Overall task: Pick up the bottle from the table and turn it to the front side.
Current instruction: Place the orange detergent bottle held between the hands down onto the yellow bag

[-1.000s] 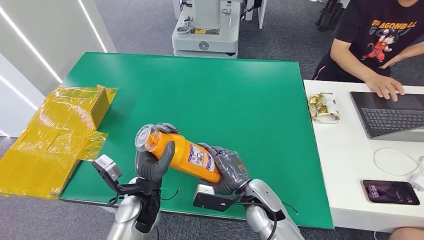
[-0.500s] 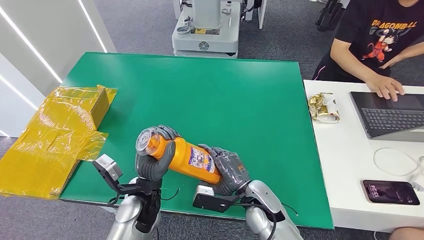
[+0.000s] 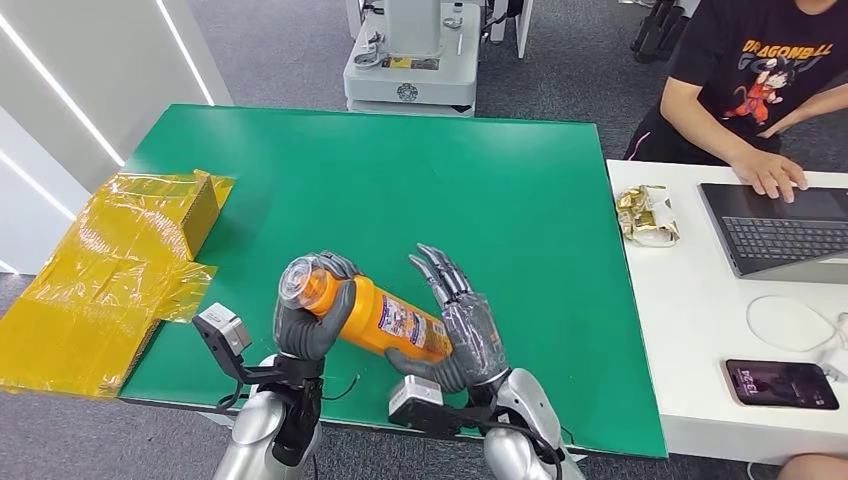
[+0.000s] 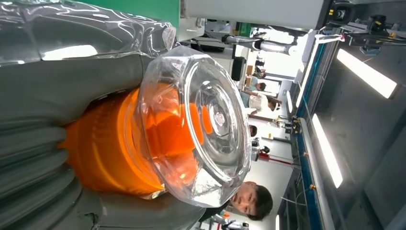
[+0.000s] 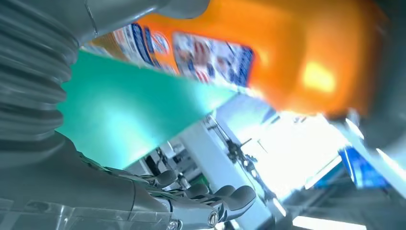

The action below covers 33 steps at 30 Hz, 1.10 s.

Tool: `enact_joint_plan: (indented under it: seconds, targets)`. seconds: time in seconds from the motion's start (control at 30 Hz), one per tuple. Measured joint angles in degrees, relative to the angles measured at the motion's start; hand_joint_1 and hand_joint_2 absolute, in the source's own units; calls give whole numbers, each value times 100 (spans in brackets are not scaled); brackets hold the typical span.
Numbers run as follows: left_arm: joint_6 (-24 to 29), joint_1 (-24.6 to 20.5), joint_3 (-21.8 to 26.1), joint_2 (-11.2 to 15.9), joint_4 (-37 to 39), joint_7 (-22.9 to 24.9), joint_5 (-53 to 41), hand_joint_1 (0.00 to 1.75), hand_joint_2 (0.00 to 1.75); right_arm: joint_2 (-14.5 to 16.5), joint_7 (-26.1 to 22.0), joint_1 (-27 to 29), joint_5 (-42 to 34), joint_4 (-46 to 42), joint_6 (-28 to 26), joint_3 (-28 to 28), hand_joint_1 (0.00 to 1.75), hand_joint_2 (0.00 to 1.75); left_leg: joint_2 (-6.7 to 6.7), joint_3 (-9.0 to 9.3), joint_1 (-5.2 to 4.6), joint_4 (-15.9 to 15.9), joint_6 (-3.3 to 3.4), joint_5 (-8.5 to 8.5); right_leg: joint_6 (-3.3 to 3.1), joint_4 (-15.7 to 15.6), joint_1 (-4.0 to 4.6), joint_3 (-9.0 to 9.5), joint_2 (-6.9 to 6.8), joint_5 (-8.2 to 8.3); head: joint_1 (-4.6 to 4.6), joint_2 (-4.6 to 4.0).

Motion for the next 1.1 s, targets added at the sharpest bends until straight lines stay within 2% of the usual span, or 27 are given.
enact_joint_plan:
  seconds: [0.13,0.33,0.47,0.63,0.8,0.97,1.1]
  targets:
    - [160,0,1,19,-1,-64,-23,175,175,27,-163,115,-293,-237,-245,-22,0,175,-1,0,0,0,0,0,0,0,0,0,-1,0,1,0]
    - [686,0,5,167,-134,-277,-322,175,175,60,-559,351,-1159,-785,-656,-26,0,175,-1,-1,0,-1,0,0,0,1,0,0,-1,0,1,0]
    - [1286,-4,79,397,-429,-267,-991,175,175,70,-939,439,-1856,-1161,-1025,19,0,175,1,0,1,-3,0,0,-1,2,1,0,1,0,0,0]
    - [1887,-51,181,746,-678,-102,-1986,175,175,65,-1051,440,-2196,-1471,-1184,193,0,175,1,1,2,-4,-1,1,-1,2,1,0,1,0,1,0]
    - [2570,-152,193,1258,-787,122,-2967,175,175,5,-1113,437,-2454,-1657,-1399,373,0,175,2,2,2,-3,-1,1,-1,3,1,1,2,0,2,0]
    - [3099,-336,192,1934,-746,490,-3874,175,175,-61,-1221,455,-2609,-1801,-1488,478,0,175,2,3,2,-3,-1,1,-1,3,2,-1,3,0,1,0]
    - [3193,-588,190,2507,-506,956,-4947,175,175,-93,-1258,514,-2628,-1968,-1430,496,0,175,2,4,2,-4,-2,2,-2,3,2,-1,4,0,1,0]
